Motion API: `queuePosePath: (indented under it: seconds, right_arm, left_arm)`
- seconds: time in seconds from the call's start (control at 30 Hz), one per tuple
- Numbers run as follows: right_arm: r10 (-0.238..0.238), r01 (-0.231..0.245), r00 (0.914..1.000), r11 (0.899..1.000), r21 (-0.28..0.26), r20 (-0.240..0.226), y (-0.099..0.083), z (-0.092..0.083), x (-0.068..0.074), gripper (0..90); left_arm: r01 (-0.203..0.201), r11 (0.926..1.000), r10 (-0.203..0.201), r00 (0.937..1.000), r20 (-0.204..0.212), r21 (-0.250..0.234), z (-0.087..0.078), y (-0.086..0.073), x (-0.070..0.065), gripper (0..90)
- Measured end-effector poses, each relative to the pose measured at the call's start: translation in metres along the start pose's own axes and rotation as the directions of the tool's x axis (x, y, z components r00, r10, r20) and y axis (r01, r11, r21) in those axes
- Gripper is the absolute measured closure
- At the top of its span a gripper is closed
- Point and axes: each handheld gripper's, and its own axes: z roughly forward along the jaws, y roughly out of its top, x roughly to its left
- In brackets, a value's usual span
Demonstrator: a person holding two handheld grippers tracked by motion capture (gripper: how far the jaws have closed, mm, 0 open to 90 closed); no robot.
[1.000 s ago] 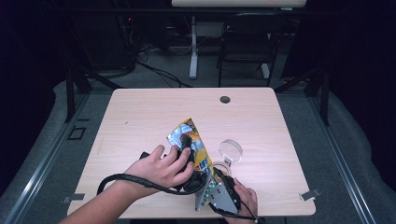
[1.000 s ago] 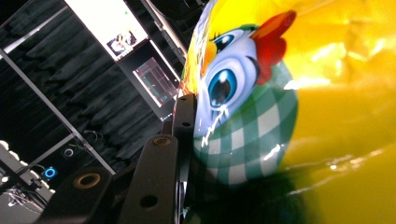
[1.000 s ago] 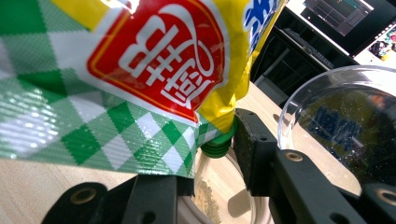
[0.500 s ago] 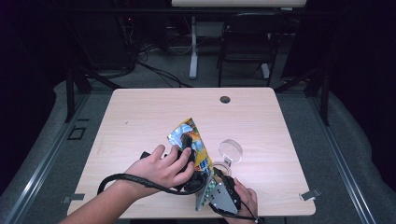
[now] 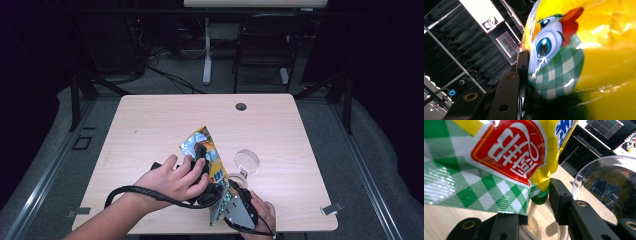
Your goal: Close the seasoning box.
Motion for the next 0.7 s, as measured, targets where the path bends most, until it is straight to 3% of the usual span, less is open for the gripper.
queuePosePath:
  seconds: [0.03,0.07,0.57,0.7]
  right_arm:
    - [0.036,-0.036,0.9993,0.999,-0.04,0.001,-0.0015,0.0028,0.0026,69.8]
    - [0.008,-0.008,1.0,1.0,-0.011,0.001,-0.0003,0.0006,0.0007,69.8]
    - [0.007,-0.007,1.0,1.0,-0.015,0.007,-0.0001,0.0002,0.0007,69.7]
    - [0.004,-0.004,1.0,1.0,-0.015,0.004,0.0003,-0.0002,0.0003,69.7]
  left_arm:
    - [0.001,1.0,-0.001,1.0,0.001,0.0,-0.0001,0.0,0.0,74.9]
    - [0.001,1.0,-0.001,1.0,0.001,-0.001,-0.0001,0.0,0.0,74.9]
    - [-0.005,1.0,0.005,1.0,-0.005,0.003,-0.0007,0.0,0.0011,74.9]
    - [0.009,0.9999,-0.009,0.9999,-0.01,-0.006,-0.0008,-0.0003,0.0008,75.0]
